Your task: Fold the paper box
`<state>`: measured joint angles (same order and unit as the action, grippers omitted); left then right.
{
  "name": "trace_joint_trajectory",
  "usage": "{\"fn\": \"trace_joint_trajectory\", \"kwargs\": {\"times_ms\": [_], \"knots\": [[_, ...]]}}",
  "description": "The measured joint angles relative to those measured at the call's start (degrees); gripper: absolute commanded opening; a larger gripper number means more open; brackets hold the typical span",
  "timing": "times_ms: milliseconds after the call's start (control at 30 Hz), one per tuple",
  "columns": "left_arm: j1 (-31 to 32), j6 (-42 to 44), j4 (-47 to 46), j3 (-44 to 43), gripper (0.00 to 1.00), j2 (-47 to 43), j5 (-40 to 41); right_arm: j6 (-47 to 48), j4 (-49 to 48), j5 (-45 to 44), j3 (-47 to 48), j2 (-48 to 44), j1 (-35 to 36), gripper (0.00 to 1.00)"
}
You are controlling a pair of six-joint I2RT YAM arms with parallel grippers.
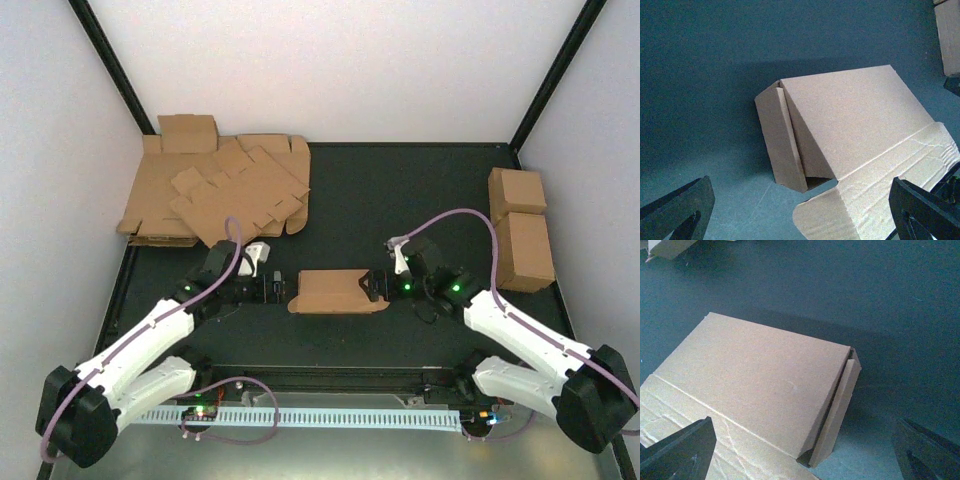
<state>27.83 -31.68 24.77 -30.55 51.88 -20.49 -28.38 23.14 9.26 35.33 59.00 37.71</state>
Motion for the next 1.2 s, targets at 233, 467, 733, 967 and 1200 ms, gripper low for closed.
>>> {"fn": "trace_joint_trajectory", "kwargs": {"times_ms": [233,467,733,967,1200], "knots": [[-0.2,0.04,-2.75,1.11,0.93,3.69,-5.49,-0.31,-0.76,1.51,-0.74,-0.04,-1.4,0.81],[-0.24,-0.31,-7.98,4.28,0.89,10.58,-12.24,-1.53,-3.63,5.62,-5.42,0.33,-3.58,0.65],[-0.24,-0.68,-11.28,5.46,0.88,11.63,-14.67,-2.19,-6.38,9.38,-7.65,2.47,-4.28,0.61],[-0.24,-0.81,-12.31,6.08,0.84,13.53,-14.16,-2.23,-8.31,9.53,-8.55,3.61,-4.37,0.57],[-0.24,-0.9,-12.81,7.45,0.77,17.99,-11.61,-2.27,-10.62,9.64,-11.08,5.99,-4.37,0.55]]}}
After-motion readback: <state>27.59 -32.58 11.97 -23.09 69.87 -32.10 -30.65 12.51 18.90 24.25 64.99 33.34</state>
